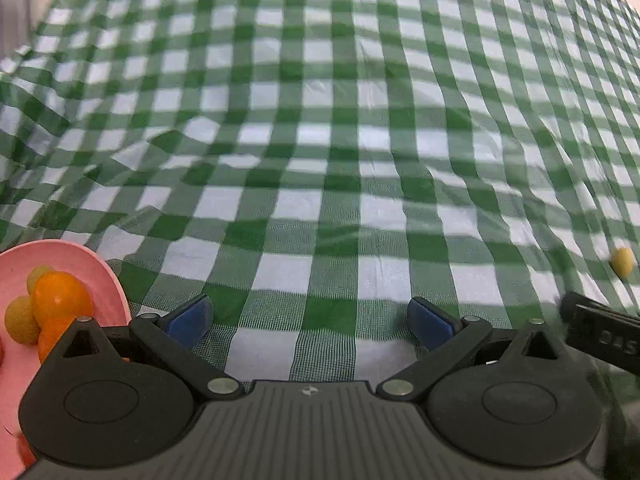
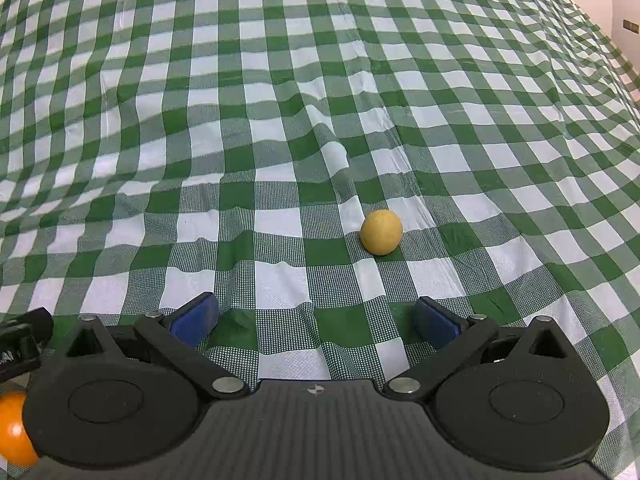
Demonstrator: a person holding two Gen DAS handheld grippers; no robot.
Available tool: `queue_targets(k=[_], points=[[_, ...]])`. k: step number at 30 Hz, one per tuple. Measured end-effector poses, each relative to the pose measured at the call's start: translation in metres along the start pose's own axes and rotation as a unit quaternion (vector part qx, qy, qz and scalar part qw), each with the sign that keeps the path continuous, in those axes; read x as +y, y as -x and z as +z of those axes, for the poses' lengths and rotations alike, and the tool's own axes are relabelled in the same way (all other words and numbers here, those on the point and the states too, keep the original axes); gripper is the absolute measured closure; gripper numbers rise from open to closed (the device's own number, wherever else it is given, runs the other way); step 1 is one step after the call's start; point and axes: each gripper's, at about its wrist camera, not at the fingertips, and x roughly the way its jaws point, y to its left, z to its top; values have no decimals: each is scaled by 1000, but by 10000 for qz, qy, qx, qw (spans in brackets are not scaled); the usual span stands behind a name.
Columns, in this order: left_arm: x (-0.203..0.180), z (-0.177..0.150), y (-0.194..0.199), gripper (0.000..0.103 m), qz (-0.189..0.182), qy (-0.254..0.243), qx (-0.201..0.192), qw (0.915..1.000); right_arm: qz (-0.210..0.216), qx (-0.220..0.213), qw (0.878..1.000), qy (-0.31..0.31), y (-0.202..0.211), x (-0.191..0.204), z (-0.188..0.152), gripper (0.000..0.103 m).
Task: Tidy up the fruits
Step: 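Grasp an orange tomato with the left tool while the right tool grasps the yellow fruit, then carry both fruits over the pink plate and open both tools to release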
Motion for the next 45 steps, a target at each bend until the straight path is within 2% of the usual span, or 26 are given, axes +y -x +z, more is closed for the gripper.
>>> queue_targets(k=[2,3,5,8,10,11,12,14,15,16,17,18,20,23,25,29,34,38,41,44,45], points=[[6,8,11,0,-215,-94,339,9992,45,42,10000,-70,-2,-2,3,1],[10,10,22,0,-294,-136,314,9990,95,149,9998,18,-2,-3,8,1],[16,9,52,0,-539,-305,26,9981,215,355,9988,262,-2,-9,18,1],[13,1,77,0,-937,-754,-85,9927,302,181,9992,206,-5,-26,27,1],[2,-5,71,0,-1111,-1037,209,9882,460,525,9974,156,-23,-37,33,1],[-4,-6,64,0,-1173,-1113,402,9860,483,363,9980,204,-25,-41,35,1],[-10,-6,57,0,-1239,-1102,579,9845,423,398,9979,288,-31,-43,38,1],[-17,-5,51,6,-1475,-969,621,9823,488,418,9976,275,-35,-48,43,1],[-20,-4,50,17,-1634,-953,587,9802,499,428,9974,293,-36,-49,44,1],[-24,-5,47,42,-1815,-1005,615,9763,476,438,9973,335,-34,-48,45,7],[-28,-5,45,55,-1936,-1094,724,9723,395,326,9981,332,-30,-48,44,22],[-31,-6,43,63,-1991,-1181,821,9694,343,195,9986,345,-24,-48,44,75],[-30,-8,46,63,-2061,-1164,777,9685,267,217,9990,280,-18,-48,42,75],[-26,-6,57,63,-1954,-1238,762,9699,376,103,9992,94,0,-52,40,76],[-18,0,75,63,-1933,-1195,720,9712,487,-1,9988,83,27,-49,42,76],[22,7,118,63,-1796,-1000,599,9768,1366,5,9902,294,89,-15,37,75],[99,10,160,63,-1126,-634,686,9892,2288,137,9724,428,151,58,16,75],[152,17,164,63,-509,-387,591,9962,2852,197,9555,729,175,121,7,75],[182,26,158,63,-293,-244,657,9971,3026,209,9467,1083,183,166,5,75],[200,30,147,63,-120,-190,793,9966,2993,404,9449,1261,174,196,3,75],[203,30,146,53,-80,-141,804,9966,3073,533,9425,1203,170,201,3,74]])
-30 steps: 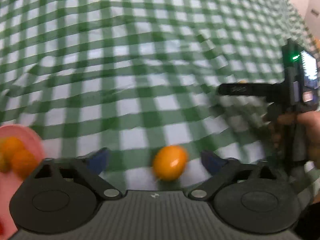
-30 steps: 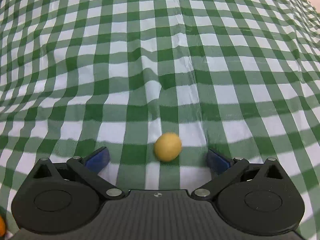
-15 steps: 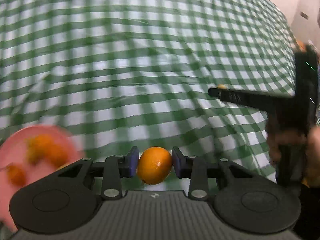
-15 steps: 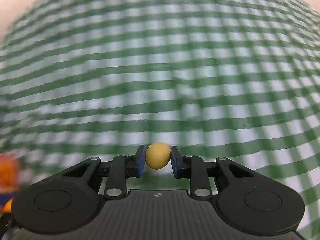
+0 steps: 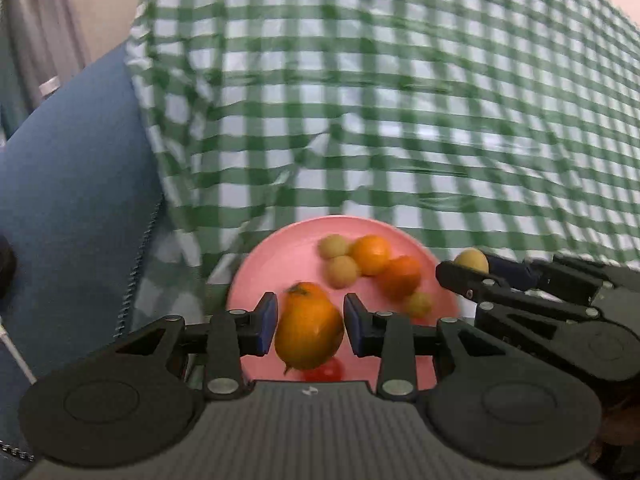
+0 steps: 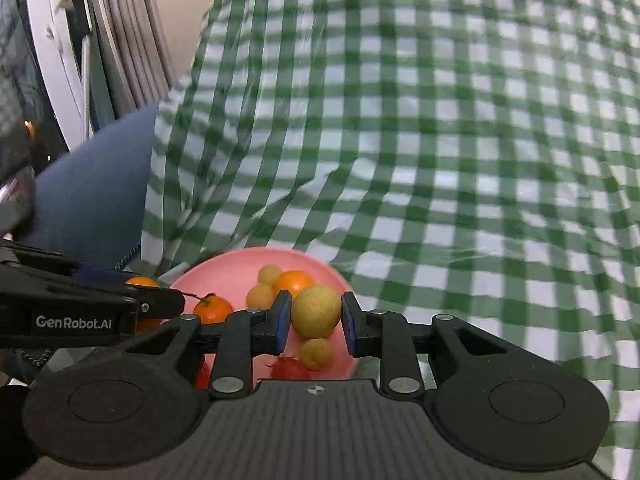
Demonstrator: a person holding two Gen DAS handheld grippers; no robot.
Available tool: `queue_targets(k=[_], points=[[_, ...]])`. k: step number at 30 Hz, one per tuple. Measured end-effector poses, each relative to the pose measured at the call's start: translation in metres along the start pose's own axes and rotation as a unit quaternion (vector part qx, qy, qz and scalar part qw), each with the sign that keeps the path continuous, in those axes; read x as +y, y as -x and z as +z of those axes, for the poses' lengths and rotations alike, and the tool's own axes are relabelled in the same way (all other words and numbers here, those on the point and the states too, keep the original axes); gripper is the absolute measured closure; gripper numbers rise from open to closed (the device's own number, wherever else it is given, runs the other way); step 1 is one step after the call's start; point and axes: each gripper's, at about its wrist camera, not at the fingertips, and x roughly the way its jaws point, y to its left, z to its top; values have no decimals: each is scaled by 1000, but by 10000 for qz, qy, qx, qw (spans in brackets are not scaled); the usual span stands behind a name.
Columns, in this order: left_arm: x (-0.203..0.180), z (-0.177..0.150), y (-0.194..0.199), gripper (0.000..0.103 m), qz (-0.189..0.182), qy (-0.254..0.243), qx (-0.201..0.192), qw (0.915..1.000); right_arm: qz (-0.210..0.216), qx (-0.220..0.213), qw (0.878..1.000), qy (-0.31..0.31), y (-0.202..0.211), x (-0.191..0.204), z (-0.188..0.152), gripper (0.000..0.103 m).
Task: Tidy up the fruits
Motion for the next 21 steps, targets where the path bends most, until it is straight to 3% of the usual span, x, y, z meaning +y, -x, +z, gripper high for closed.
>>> queue_targets(k=[1,2,4,7,10,16,21], points=[[5,1,0,26,13,32,6,10000,87,41,9999,-127,-4,0,3,70],[10,2,2,18,124,80,-40,9999,73,22,9997,-247,-5,0,4,67],[15,1,10,0,410,152,-257,9987,-3,-12,9989,-468,-2,-5,6,36],[22,2,18,0,483,178,-300,9982,-150,-68,9984,-546,6,-12,9,33],[24,1,27,0,569,153,-175,9981,-400,-129,9981,-461,26,-15,3,23],[17,-12,63,0,630,225,-187,9976,-750,80,9953,-601,78,-11,-24,12],[-11,-27,97,0,1167,-266,-255,9925,-1042,45,9940,-342,110,14,-43,7]])
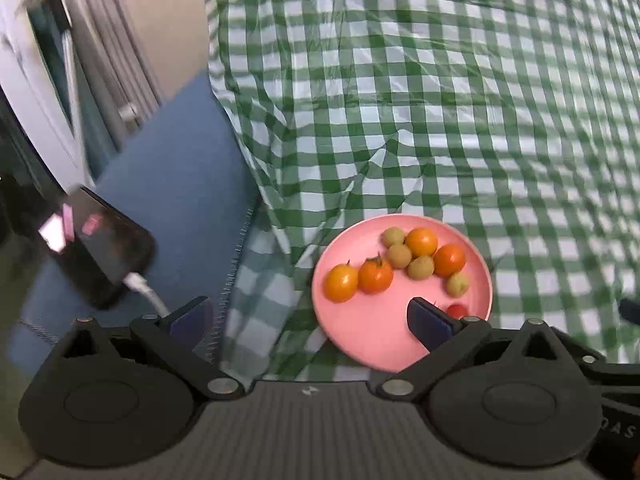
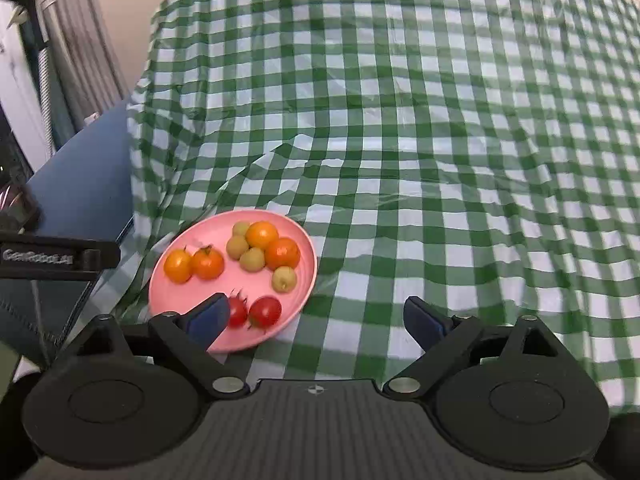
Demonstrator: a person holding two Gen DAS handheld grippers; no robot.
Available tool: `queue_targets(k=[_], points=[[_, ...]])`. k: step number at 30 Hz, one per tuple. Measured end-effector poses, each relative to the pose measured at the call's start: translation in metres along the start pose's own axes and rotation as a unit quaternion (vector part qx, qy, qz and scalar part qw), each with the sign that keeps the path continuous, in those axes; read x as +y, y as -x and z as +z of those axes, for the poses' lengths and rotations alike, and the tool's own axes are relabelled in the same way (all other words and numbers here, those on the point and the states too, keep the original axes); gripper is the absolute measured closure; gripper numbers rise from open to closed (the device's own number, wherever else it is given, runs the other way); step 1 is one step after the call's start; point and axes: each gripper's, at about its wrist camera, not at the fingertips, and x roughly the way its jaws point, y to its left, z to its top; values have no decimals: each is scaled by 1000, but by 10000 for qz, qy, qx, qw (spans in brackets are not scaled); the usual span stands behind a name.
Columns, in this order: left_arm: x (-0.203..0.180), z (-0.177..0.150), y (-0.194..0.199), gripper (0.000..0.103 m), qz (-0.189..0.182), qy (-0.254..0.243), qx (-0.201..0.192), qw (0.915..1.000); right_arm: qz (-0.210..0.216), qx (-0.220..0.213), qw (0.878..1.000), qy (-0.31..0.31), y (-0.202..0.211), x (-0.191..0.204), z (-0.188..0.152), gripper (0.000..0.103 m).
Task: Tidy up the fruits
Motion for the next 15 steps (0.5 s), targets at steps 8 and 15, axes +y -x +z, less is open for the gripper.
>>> queue_targets(k=[8,15], points=[[3,-30,51,0,-336,267,-229,9988,-176,-279,9980,549,39,17,-16,3],[-9,-39,52,0,117,77,154,9998,-175,-437,9976,515,62,15,-22,1]])
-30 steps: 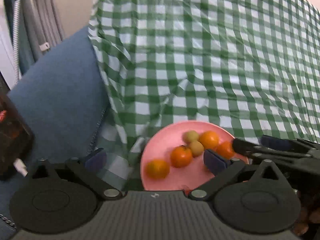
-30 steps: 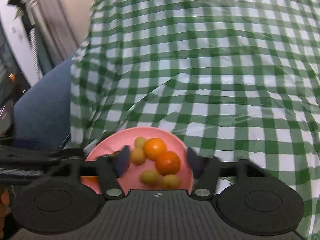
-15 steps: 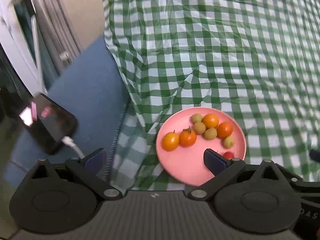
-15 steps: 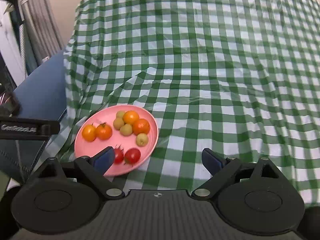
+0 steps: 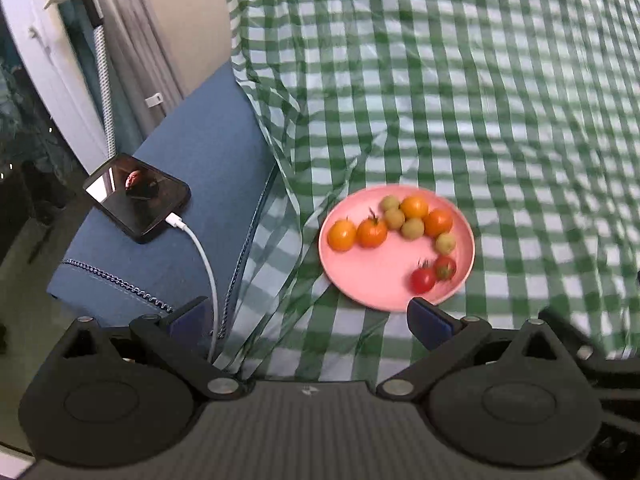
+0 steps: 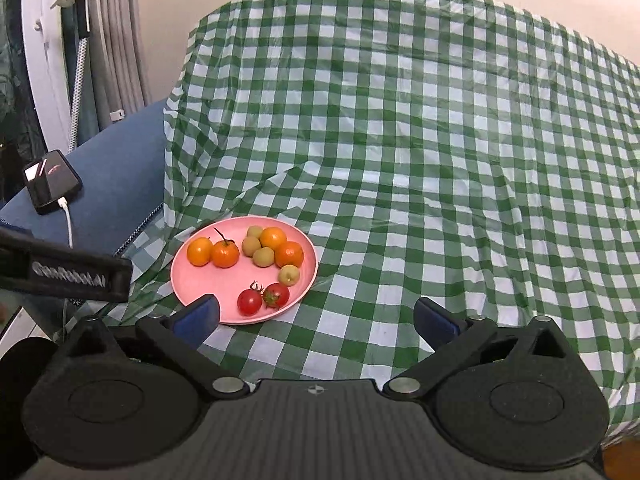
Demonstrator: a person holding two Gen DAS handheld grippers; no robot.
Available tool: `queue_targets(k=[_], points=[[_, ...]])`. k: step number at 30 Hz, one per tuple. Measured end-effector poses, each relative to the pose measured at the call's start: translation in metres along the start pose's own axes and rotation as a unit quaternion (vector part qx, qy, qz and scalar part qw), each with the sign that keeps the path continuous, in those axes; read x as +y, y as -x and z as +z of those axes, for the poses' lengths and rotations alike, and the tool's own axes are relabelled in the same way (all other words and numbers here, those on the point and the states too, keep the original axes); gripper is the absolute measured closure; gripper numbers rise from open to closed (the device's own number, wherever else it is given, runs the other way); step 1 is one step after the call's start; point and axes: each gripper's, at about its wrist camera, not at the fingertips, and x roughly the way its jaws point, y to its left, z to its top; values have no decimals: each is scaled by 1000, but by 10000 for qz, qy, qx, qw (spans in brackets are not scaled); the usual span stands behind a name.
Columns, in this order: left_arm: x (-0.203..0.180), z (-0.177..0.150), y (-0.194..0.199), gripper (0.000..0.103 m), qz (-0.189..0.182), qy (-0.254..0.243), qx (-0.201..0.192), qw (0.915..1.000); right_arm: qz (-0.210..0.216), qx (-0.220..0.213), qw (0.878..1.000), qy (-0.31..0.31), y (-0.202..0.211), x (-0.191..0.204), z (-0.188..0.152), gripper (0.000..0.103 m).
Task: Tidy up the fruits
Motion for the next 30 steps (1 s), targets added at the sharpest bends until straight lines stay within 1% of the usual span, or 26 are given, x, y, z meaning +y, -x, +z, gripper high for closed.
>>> queue_targets(k=[2,4,8,14,22,30], points=[[-3,-4,2,0,-49,-191,27,9998,14,-35,10000,-19,3,1,1,1],[-2,-6,2,0,-94,-243,47,9997,20,-92,9999,-48,6,2,1,1],[3,-11,6,0,-143,-109,-64,9998,20,-66,9999,-78,7,3,0,1],[10,-10,2,0,-244,40,7,9997,27,8,9999,-101,5,5,-1,1],[19,-8,-5,0,-314,311,147,9989,65,44,10000,24,1,12,0,1],[22,-8,-5,0,-351,379,166,9985,66,46,9999,65,1,16,1,1]])
